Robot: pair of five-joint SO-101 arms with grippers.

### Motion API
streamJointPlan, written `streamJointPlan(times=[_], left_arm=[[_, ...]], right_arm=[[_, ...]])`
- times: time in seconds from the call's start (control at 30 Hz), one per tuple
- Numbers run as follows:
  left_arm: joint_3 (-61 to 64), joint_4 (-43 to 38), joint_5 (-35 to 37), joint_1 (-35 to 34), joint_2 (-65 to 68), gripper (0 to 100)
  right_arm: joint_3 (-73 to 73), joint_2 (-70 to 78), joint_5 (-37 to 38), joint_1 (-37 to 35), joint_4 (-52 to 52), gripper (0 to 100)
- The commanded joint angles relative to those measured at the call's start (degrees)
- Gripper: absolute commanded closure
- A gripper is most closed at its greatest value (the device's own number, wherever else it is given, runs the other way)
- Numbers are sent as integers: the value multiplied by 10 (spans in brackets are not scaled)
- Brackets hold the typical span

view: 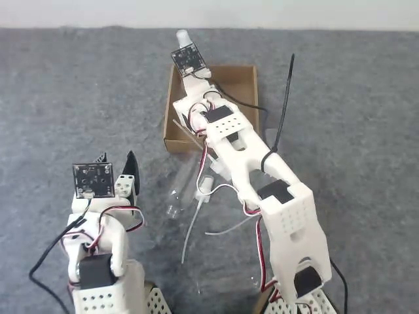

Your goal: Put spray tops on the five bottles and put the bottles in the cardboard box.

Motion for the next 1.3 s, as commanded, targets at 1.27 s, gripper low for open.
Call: streamJointPlan(times=[1.27], left_arm=[[-21, -18, 4, -2, -9, 830]], right_arm=[[-13, -41, -70, -2, 4, 727]])
